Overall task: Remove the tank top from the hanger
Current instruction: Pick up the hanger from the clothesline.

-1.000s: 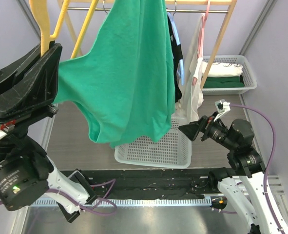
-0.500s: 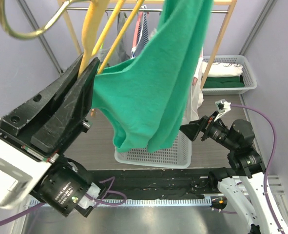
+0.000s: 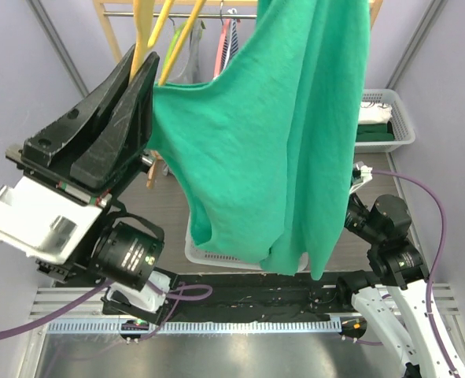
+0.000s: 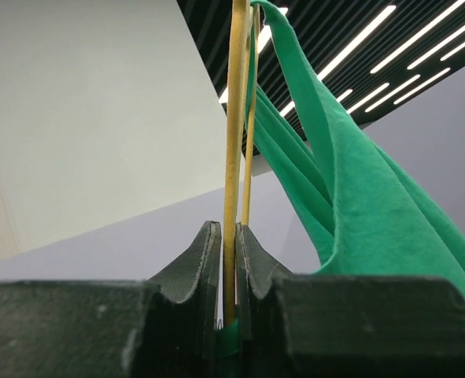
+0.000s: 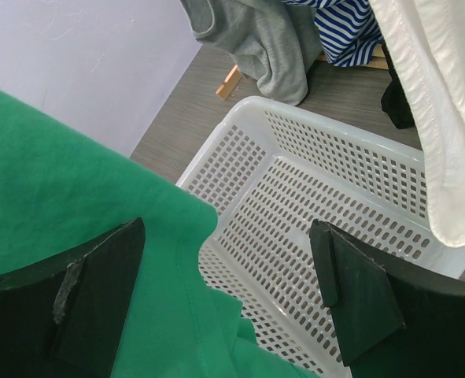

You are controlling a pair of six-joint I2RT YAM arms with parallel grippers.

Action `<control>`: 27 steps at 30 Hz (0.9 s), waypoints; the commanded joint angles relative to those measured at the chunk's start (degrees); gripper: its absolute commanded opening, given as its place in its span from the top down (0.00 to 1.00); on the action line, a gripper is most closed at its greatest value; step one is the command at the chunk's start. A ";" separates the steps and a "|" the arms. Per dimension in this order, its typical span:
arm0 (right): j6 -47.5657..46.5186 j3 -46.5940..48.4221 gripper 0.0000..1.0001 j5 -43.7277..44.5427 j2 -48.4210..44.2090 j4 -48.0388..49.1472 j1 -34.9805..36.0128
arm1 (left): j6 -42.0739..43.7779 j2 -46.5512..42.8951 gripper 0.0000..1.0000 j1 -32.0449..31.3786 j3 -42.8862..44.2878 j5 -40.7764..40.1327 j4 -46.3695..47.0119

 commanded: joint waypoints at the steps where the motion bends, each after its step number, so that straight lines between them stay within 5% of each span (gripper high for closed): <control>1: -0.36 -0.01 0.05 1.04 -0.28 1.49 0.40 | -6.85 1.42 1.00 5.50 -2.70 -3.06 3.29; 7: -0.36 -0.09 0.05 1.57 -0.46 1.40 0.40 | -11.69 0.37 1.00 12.70 -6.04 -4.20 9.53; 14: -0.71 0.08 0.05 3.06 -0.37 0.79 0.40 | -19.24 0.46 0.97 14.04 -9.37 -3.16 20.23; 22: -0.89 0.70 0.05 4.99 0.15 -0.35 0.31 | -38.99 -8.24 0.93 13.86 -29.49 2.12 50.89; 27: -0.98 0.79 0.06 5.79 0.59 -0.44 0.40 | -38.77 -13.07 0.94 9.39 -41.01 10.72 52.43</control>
